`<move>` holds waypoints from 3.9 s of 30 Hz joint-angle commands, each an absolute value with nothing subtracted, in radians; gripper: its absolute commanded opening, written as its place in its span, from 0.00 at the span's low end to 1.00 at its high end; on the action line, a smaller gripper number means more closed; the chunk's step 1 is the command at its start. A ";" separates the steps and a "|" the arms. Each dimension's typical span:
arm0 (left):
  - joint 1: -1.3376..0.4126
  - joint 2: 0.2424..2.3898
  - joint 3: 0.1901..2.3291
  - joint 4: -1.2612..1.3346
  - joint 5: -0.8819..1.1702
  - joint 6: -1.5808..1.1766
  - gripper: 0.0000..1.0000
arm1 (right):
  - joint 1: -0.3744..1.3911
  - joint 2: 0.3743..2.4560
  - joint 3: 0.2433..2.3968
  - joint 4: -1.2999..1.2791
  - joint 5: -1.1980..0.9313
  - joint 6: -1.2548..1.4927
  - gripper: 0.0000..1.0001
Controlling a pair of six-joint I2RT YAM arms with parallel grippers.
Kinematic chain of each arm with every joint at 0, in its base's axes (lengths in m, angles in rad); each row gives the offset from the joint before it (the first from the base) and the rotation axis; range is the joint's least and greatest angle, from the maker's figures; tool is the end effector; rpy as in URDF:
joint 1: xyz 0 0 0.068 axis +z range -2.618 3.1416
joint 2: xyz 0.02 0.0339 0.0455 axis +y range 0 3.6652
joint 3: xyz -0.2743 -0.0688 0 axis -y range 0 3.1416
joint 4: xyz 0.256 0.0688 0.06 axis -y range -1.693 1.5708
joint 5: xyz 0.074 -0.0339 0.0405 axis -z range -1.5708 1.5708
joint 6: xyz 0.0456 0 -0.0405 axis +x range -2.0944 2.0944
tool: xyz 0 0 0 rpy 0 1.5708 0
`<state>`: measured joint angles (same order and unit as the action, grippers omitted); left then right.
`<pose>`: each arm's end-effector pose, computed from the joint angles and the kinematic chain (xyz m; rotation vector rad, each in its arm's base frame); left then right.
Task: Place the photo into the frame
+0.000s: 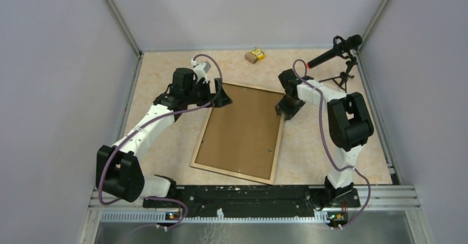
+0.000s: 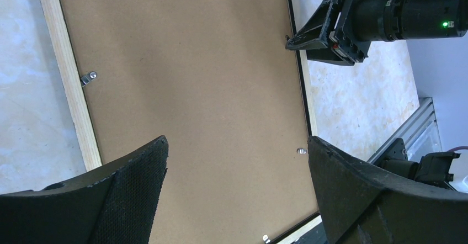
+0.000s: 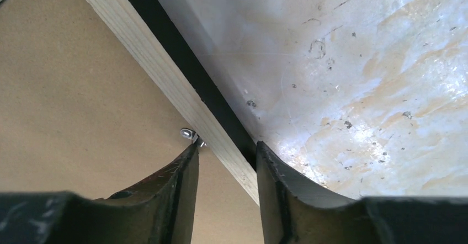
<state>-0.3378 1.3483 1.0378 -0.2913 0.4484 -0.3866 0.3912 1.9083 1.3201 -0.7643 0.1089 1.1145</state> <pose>0.2920 -0.1235 0.2948 0.2131 2.2354 -0.8912 0.3559 0.1414 0.1637 1.0446 2.7123 0.1022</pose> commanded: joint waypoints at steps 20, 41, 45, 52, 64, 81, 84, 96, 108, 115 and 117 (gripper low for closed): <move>-0.339 1.346 1.035 -0.248 0.473 -0.378 0.98 | 0.389 1.886 1.190 -0.485 0.282 0.625 0.32; -0.334 1.362 1.031 -0.243 0.475 -0.380 0.98 | 0.389 1.847 1.147 -0.426 0.205 0.568 0.48; -0.331 1.361 1.031 -0.243 0.476 -0.380 0.98 | 0.389 1.829 1.147 -0.421 0.184 0.565 0.49; -0.331 1.359 1.029 -0.242 0.476 -0.380 0.98 | 0.389 1.842 1.163 -0.432 0.171 0.554 0.49; -0.331 1.362 1.029 -0.241 0.479 -0.381 0.99 | 0.390 1.793 1.136 -0.426 0.135 0.534 0.56; -0.330 1.358 1.028 -0.239 0.481 -0.382 0.98 | 0.390 1.821 1.144 -0.450 0.134 0.513 0.47; -0.331 1.358 1.027 -0.238 0.481 -0.382 0.98 | 0.389 1.788 1.121 -0.456 0.108 0.510 0.51; -0.331 1.357 1.025 -0.235 0.481 -0.383 0.98 | 0.389 1.780 1.113 -0.456 0.122 0.494 0.45; -0.330 1.357 1.025 -0.236 0.482 -0.382 0.98 | 0.390 1.828 1.104 -0.409 0.139 0.488 0.20; -0.330 1.357 1.024 -0.237 0.476 -0.380 0.98 | 0.389 1.850 1.134 -0.397 0.138 0.455 0.05; -0.330 1.357 1.025 -0.238 0.474 -0.379 0.98 | 0.390 1.860 1.148 -0.400 0.138 0.434 0.00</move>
<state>-0.3347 1.3514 1.0256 -0.2832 0.4606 -0.3893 0.3908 1.7935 1.1294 -0.4191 0.0998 0.4976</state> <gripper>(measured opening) 0.986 0.279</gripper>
